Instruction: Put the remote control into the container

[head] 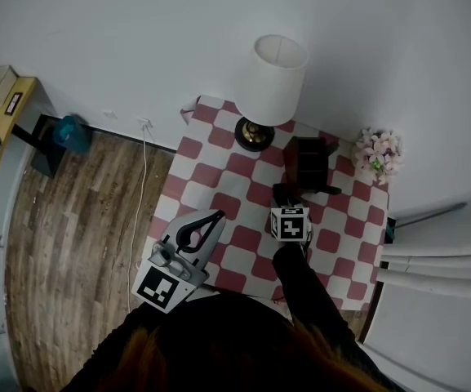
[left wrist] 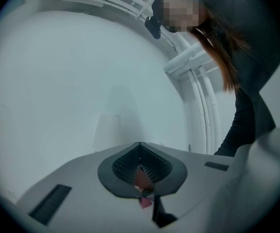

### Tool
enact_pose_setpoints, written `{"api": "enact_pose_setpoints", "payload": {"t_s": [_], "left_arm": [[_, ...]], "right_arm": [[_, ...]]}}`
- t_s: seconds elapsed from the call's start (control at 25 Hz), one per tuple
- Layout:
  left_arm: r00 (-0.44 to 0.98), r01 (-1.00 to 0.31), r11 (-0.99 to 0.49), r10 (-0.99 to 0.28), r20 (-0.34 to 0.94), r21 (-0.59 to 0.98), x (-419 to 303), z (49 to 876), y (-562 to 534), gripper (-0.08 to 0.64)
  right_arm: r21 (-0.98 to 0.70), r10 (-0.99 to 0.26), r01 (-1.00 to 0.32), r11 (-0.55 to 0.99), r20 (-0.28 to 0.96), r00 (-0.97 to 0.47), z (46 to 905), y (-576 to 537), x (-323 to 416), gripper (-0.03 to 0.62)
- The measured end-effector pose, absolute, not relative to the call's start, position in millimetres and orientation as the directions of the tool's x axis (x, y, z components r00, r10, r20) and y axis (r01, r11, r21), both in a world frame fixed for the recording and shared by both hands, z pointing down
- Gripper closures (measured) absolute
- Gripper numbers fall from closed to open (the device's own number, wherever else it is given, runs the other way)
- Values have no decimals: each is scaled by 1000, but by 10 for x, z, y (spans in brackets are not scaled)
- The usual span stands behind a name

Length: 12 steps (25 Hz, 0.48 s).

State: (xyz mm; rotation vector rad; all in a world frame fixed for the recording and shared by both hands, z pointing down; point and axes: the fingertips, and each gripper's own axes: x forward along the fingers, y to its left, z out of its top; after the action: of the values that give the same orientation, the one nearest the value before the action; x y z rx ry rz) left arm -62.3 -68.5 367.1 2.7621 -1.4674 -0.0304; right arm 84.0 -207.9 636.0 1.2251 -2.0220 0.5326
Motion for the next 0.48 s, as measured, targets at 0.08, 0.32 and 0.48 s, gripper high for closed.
{"api": "enact_pose_setpoints", "payload": {"t_s": [0.08, 0.32, 0.48], "left_arm": [[556, -831, -556, -831, -10, 21, -635, 3675, -685, 551], [554, -832, -554, -832, -8, 24, -646, 3684, -691, 552], [560, -828, -559, -829, -5, 25, -631, 3700, -694, 551]], "right_arm": [[-9, -569, -887, 462, 764, -304, 6408, -2067, 816, 383], [-4, -545, -891, 453, 790, -281, 6521, -2078, 822, 377], [5, -542, -881, 473, 790, -287, 6508, -2081, 805, 377]]}}
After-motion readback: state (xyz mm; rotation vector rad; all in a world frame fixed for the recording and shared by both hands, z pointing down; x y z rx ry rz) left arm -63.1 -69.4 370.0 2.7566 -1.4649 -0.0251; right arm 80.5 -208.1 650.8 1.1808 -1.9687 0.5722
